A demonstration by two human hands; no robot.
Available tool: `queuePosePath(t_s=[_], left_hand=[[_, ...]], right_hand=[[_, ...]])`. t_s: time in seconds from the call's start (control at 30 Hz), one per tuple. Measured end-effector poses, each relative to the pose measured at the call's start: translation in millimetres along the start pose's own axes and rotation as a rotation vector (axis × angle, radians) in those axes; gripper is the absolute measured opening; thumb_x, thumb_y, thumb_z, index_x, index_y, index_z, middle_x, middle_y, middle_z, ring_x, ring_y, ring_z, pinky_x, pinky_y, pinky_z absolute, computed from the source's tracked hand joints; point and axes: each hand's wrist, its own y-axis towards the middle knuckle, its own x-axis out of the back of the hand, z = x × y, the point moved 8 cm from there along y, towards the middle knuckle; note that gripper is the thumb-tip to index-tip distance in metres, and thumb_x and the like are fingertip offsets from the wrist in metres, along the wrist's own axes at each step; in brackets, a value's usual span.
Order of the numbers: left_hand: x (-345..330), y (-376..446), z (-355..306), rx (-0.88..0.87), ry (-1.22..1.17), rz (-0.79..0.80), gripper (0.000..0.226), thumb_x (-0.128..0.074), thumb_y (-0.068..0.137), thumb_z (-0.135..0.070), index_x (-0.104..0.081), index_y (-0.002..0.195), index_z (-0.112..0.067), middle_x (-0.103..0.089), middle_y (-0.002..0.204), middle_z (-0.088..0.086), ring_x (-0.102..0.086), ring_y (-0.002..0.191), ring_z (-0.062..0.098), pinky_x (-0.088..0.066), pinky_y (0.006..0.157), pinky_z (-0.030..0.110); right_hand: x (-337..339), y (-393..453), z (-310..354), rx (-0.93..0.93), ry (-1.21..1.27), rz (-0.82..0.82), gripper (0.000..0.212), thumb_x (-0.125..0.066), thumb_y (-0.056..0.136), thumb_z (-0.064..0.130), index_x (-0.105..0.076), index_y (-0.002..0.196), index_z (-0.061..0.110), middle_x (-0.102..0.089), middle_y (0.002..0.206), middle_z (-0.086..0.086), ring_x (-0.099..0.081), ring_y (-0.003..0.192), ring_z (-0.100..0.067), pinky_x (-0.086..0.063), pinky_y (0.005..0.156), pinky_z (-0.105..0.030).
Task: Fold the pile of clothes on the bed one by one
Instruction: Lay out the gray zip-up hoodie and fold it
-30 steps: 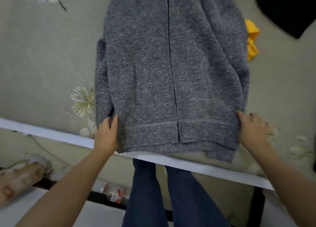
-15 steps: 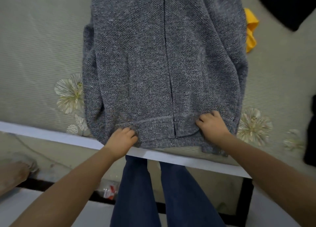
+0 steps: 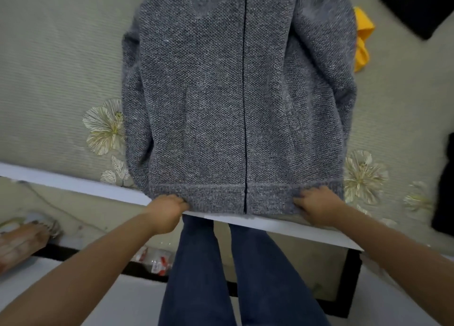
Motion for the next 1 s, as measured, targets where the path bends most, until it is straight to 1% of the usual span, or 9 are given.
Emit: queuePosePath(t_s=[0.07,0.17,0.27,0.33,0.43,0.53,0.67,0.87,1.0], left_hand=[[28,3,6,0.009,-0.113,-0.13,0.031,-0.04,0.091,-0.017,-0.054,0.12,-0.015,-0.058,0.116,0.004,-0.049,0.109,0.02,-0.041,0.086,0.028],[88,-3,36,0.146,-0.322,-0.528,0.027,-0.044,0.091,-0.012,-0.058,0.113,-0.007,-0.061,0.106,0.012,-0.052,0.103,0.027,-0.043,0.083,0.035],[122,-21,90,0.498,-0.457,-0.861,0.033,-0.046,0.089,-0.003,-0.051,0.121,0.004,-0.055,0.115,0.024,-0.048,0.107,0.038,-0.039,0.09,0.046],[119,-31,127,0.734,-0.545,-0.906,0.039,-0.044,0.091,-0.006,-0.042,0.127,0.007,-0.048,0.124,0.027,-0.044,0.112,0.04,-0.034,0.094,0.047],[96,-29,169,0.882,-0.753,-0.794,0.04,-0.044,0.093,-0.014,-0.038,0.128,0.006,-0.049,0.121,0.029,-0.046,0.109,0.043,-0.038,0.086,0.047],[86,-15,182,0.722,-0.742,-0.741,0.031,-0.046,0.092,-0.011,-0.049,0.122,0.0,-0.059,0.105,0.027,-0.055,0.094,0.041,-0.041,0.072,0.04],[81,-44,223,0.746,-0.903,-0.981,0.023,-0.047,0.091,-0.007,-0.059,0.108,0.004,-0.063,0.098,0.027,-0.057,0.091,0.04,-0.031,0.065,0.033],[126,-121,344,0.82,-0.876,-1.336,0.021,-0.044,0.09,-0.002,-0.055,0.104,0.009,-0.056,0.105,0.031,-0.049,0.101,0.041,-0.028,0.082,0.036],[144,-136,427,0.837,-0.717,-1.247,0.026,-0.048,0.089,-0.008,-0.052,0.112,0.005,-0.05,0.112,0.03,-0.044,0.107,0.04,-0.028,0.088,0.042]], right_hand=[[29,6,-4,0.047,0.002,-0.096,0.03,-0.033,0.095,0.028,-0.056,0.11,0.015,-0.059,0.109,-0.005,-0.053,0.101,-0.019,-0.04,0.084,-0.03],[93,15,-3,0.061,0.077,-0.358,0.028,-0.038,0.094,0.02,-0.06,0.109,0.012,-0.062,0.106,-0.006,-0.054,0.1,-0.021,-0.041,0.086,-0.03],[162,21,20,0.153,0.256,-0.751,0.021,-0.064,0.078,-0.001,-0.069,0.098,0.0,-0.069,0.091,-0.016,-0.063,0.094,-0.032,-0.048,0.087,-0.044],[193,38,39,0.134,0.281,-0.849,0.03,-0.066,0.077,0.001,-0.066,0.107,0.001,-0.067,0.106,-0.017,-0.058,0.107,-0.038,-0.043,0.093,-0.055],[218,91,62,0.033,0.233,-0.7,0.05,-0.044,0.095,0.028,-0.031,0.142,0.02,-0.024,0.152,-0.006,-0.012,0.141,-0.029,-0.005,0.113,-0.05],[242,137,77,-0.063,0.148,-0.662,0.058,-0.027,0.096,0.045,-0.003,0.146,0.029,0.009,0.156,0.0,0.014,0.141,-0.027,0.01,0.111,-0.047],[248,182,88,-0.207,0.132,-0.569,0.062,-0.02,0.095,0.052,0.004,0.146,0.027,0.017,0.154,-0.003,0.017,0.14,-0.028,0.01,0.112,-0.047],[243,196,92,-0.352,0.095,-0.423,0.062,-0.021,0.095,0.051,0.003,0.146,0.027,0.014,0.155,-0.004,0.014,0.141,-0.028,0.007,0.113,-0.047],[255,193,103,-0.468,0.033,-0.267,0.061,-0.024,0.096,0.047,-0.005,0.147,0.021,0.004,0.156,-0.008,0.004,0.142,-0.032,-0.002,0.113,-0.05]])
